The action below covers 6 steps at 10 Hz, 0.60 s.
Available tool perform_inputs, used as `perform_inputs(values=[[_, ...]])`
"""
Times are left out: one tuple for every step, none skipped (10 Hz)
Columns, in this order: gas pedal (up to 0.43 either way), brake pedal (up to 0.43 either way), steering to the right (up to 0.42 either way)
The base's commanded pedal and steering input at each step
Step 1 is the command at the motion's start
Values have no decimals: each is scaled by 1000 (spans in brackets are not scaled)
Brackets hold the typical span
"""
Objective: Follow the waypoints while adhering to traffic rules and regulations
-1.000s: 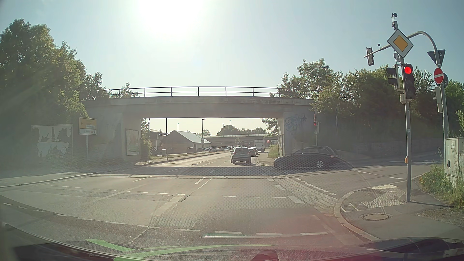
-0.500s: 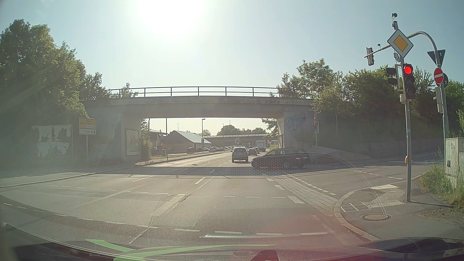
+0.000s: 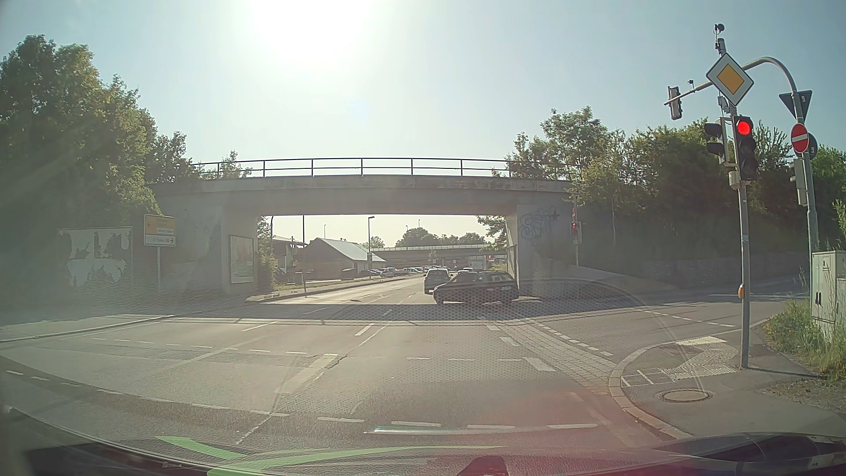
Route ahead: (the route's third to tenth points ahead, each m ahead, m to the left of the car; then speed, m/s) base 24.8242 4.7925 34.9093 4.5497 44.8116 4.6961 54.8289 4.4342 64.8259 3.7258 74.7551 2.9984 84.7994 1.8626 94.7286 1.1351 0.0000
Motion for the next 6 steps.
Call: perform_inputs(values=[[0,299,9],[0,299,10],[0,299,10],[0,299,10],[0,299,10],[0,299,10]])
